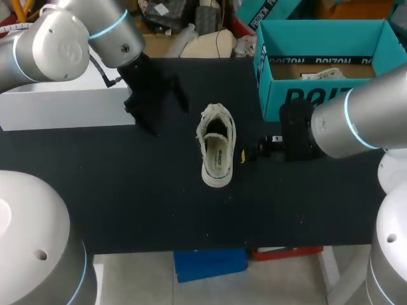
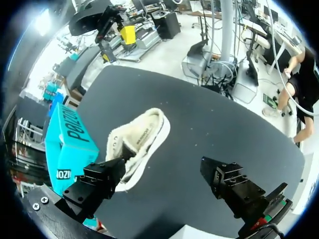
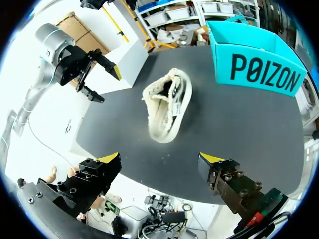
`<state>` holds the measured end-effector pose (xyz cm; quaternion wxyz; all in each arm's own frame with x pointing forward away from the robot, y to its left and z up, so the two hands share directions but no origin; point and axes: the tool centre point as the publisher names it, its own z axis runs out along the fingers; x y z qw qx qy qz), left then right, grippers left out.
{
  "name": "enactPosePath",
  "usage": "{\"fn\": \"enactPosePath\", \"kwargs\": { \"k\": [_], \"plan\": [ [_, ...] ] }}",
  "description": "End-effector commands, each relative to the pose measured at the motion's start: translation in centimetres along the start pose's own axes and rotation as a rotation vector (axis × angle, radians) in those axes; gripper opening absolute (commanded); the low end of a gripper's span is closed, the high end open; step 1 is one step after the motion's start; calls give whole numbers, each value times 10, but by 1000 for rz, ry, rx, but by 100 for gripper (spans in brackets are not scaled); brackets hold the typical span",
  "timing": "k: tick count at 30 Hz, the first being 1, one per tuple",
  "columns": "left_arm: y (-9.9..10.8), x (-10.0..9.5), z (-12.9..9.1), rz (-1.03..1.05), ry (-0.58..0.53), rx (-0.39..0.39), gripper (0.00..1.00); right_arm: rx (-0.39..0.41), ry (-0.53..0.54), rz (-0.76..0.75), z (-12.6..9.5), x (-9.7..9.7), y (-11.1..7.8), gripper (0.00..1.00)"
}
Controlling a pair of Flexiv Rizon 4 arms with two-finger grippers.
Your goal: Take the shoe out of the shoebox, open the shoe tongue, remove and reinsert the insole, then place the shoe into the shoebox
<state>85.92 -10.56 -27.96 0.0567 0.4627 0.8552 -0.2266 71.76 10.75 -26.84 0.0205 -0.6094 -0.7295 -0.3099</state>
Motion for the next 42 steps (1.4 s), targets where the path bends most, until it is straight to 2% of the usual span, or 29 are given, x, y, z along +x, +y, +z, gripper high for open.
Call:
{"fn": "enactPosePath", "kwargs": {
  "k": [1, 2, 4, 6, 42],
  "plan": [
    [-1, 6, 2, -296, -135, 99, 100, -2, -4, 1, 1, 2, 0, 100],
    [1, 8, 0, -375, -150, 105, 100, -2, -4, 1, 1, 2, 0, 100],
    [5, 15, -1, -455, -173, 42, 100, -2, -4, 1, 1, 2, 0, 100],
    [3, 24, -2, -515, -141, 65, 100, -2, -4, 1, 1, 2, 0, 100],
    [3, 24, -2, -515, -141, 65, 100, -2, -4, 1, 1, 2, 0, 100]
  ]
}}
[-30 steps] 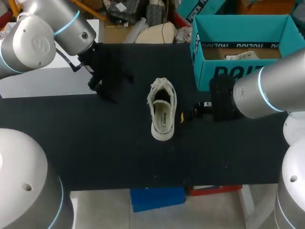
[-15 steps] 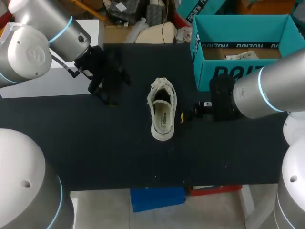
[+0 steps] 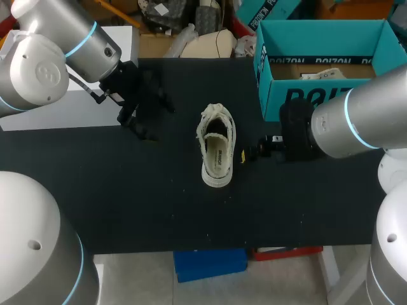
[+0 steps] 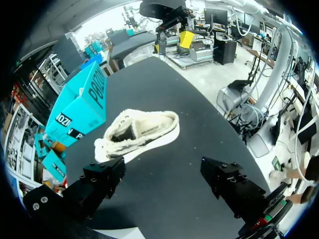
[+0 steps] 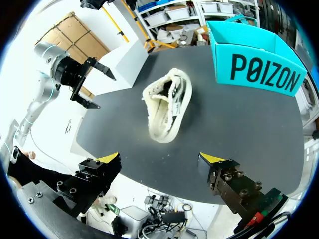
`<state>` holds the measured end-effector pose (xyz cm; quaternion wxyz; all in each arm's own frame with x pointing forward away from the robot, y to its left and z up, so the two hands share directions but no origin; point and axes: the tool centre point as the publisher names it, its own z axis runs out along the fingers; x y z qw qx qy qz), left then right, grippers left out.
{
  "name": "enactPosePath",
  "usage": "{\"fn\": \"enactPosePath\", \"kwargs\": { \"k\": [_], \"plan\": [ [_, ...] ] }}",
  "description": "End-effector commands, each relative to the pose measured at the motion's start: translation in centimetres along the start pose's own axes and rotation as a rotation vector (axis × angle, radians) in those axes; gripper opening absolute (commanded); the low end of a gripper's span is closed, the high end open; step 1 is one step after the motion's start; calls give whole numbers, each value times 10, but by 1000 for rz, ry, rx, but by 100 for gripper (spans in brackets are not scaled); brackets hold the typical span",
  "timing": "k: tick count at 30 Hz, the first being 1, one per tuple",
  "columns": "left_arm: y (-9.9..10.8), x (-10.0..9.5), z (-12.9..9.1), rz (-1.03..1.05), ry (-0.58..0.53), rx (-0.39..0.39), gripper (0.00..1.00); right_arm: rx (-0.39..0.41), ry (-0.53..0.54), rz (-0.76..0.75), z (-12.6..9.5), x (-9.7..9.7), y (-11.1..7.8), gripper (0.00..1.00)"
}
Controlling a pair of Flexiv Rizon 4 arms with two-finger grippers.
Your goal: Take the shoe out of the shoebox, open the shoe tongue, remove and reinsert the insole, then place the shoe into the shoebox
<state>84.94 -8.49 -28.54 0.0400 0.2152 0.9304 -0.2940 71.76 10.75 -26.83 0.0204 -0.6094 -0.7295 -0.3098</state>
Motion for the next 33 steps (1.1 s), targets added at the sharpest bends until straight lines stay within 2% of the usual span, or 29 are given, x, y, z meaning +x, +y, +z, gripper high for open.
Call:
{"fn": "enactPosePath", "kwargs": {
  "k": [1, 14, 18, 23, 27, 33],
  "plan": [
    [0, 1, 1, -1, -3, -3, 100, -2, -4, 1, 1, 2, 0, 100],
    [0, 1, 1, -1, -3, -3, 100, -2, -4, 1, 1, 2, 0, 100],
    [-2, -20, 1, -78, -22, 19, 100, -2, -4, 1, 1, 2, 0, 100],
    [15, -27, 2, -166, -46, 24, 100, -2, -4, 1, 1, 2, 0, 100],
    [33, -19, -11, -269, -108, 13, 100, -2, -4, 1, 1, 2, 0, 100],
    [51, 9, -29, -295, -145, 44, 100, -2, -4, 1, 1, 2, 0, 100]
  ]
}}
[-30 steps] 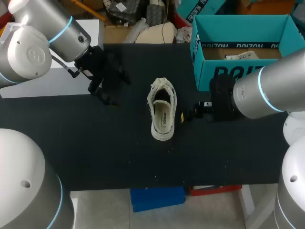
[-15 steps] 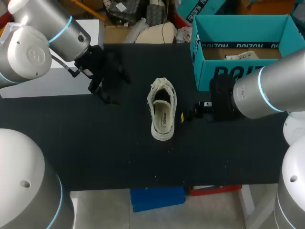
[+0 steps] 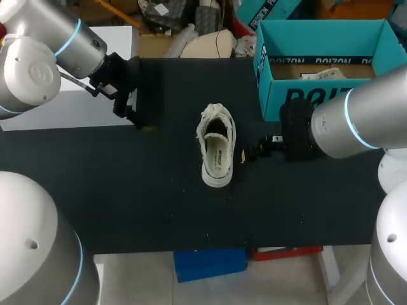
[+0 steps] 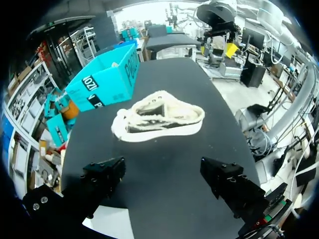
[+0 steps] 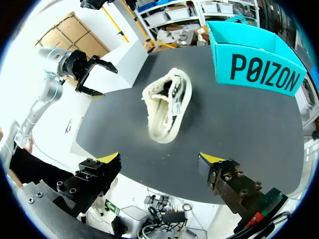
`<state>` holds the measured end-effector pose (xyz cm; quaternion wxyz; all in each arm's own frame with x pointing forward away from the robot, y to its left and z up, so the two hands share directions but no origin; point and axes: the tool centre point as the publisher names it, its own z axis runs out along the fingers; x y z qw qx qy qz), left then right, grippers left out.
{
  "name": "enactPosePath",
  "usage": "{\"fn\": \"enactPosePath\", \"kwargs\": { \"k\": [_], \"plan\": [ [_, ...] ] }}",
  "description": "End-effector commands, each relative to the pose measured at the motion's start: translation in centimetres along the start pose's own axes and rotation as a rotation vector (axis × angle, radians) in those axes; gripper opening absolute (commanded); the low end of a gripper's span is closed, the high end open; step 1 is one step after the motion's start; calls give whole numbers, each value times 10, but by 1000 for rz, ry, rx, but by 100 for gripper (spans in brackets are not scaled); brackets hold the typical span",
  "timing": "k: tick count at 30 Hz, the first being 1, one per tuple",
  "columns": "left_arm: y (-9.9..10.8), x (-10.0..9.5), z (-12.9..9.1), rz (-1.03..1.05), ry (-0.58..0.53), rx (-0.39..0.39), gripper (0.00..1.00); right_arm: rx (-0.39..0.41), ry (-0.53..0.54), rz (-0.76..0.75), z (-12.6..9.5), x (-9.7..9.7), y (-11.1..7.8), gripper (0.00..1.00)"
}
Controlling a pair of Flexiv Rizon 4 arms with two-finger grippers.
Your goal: Take the shoe out of the shoebox, open the shoe tongue, remove and reinsert the insole, then place the shoe into the shoebox
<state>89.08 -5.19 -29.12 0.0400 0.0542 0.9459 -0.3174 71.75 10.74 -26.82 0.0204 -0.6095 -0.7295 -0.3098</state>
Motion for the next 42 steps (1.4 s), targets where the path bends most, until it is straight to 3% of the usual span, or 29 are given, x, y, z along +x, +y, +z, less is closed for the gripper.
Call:
{"fn": "enactPosePath", "kwargs": {
  "k": [1, 11, 29, 33, 35, 40, 42],
  "plan": [
    [18, 32, -18, 16, -36, 28, 100, -2, -4, 1, 2, 2, 0, 100],
    [38, 42, -40, 7, -78, 24, 100, -2, -4, 1, 2, 2, 0, 100],
    [44, 36, -50, 8, -106, 37, 100, -2, -4, 1, 2, 2, 0, 100],
    [44, 36, -50, 8, -106, 37, 100, 41, -78, -5, 5, 8, 10, 100],
    [44, 36, -50, 8, -106, 37, 100, 100, -160, 2, 8, 12, 14, 100],
    [44, 36, -50, 8, -106, 37, 100, 137, -288, -25, 27, 27, 37, 100],
    [44, 36, -50, 8, -106, 37, 100, 135, -292, -16, 32, 30, 45, 100]
  ]
}}
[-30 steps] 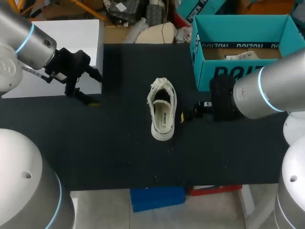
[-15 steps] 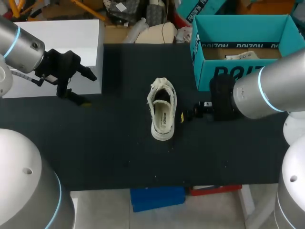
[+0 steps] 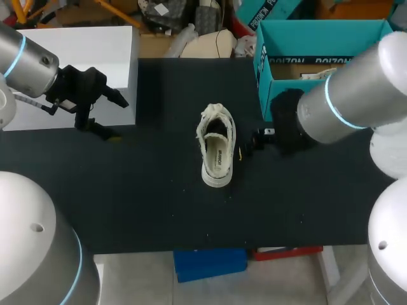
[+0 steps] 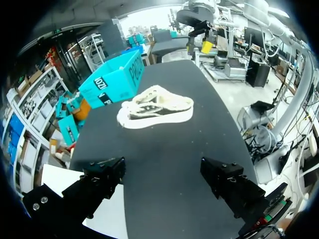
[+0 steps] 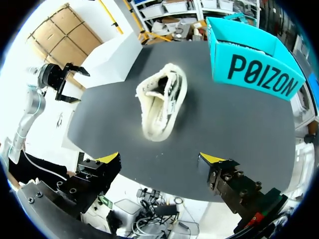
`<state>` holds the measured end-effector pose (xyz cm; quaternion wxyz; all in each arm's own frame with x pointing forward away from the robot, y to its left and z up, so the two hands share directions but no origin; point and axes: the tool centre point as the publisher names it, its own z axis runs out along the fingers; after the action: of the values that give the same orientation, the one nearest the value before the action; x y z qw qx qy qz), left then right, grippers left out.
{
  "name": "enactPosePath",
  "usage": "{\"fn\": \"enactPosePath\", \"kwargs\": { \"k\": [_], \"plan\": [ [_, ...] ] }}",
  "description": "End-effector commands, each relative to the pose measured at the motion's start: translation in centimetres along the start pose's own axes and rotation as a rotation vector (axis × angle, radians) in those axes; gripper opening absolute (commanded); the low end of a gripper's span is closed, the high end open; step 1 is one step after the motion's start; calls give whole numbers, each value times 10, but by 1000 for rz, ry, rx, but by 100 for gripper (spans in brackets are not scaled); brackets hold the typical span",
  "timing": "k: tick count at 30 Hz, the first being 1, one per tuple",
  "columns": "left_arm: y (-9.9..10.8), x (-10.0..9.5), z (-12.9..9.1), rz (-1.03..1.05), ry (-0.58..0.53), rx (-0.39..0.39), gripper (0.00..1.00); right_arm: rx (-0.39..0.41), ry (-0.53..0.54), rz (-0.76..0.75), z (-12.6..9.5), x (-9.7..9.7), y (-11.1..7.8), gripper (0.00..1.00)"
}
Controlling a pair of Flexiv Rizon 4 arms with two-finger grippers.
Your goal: Take the shoe out of the shoebox, open the shoe tongue, remove and reinsert the insole, then place the shoe into the shoebox
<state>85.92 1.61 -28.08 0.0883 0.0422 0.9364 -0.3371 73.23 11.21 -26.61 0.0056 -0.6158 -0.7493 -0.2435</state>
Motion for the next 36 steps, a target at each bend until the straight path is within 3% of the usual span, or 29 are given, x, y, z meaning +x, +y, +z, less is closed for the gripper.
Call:
{"fn": "enactPosePath", "kwargs": {
  "k": [1, 12, 19, 26, 27, 29, 31, 32, 34, 36],
  "plan": [
    [1, 1, 1, 1, -4, 0, 100, 47, -184, 11, 21, 30, 33, 100],
    [1, 1, 1, 1, -4, 0, 100, 39, -185, 10, 23, 31, 34, 100],
    [1, 1, 1, 1, -4, 0, 100, 105, -174, -2, 52, 29, 56, 100],
    [1, 1, 1, 1, -4, 0, 100, 148, -178, 0, 63, 18, 78, 100],
    [1, 1, 1, 1, -4, 0, 100, 155, -181, -1, 64, 17, 81, 93],
    [1, 1, 1, 1, -4, 0, 100, 162, -184, -8, 68, 13, 87, 100],
    [1, 1, 1, 1, -4, 0, 100, 168, -191, -5, 72, 9, 92, 100],
    [1, 1, 1, 1, -4, 0, 100, 169, -191, -6, 74, 8, 94, 97],
    [1, 1, 1, 1, -4, 0, 100, 174, -188, -3, 81, 6, 97, 70],
    [1, 1, 1, 1, -4, 0, 100, 185, -184, -8, 88, 5, 100, 73]
  ]
}}
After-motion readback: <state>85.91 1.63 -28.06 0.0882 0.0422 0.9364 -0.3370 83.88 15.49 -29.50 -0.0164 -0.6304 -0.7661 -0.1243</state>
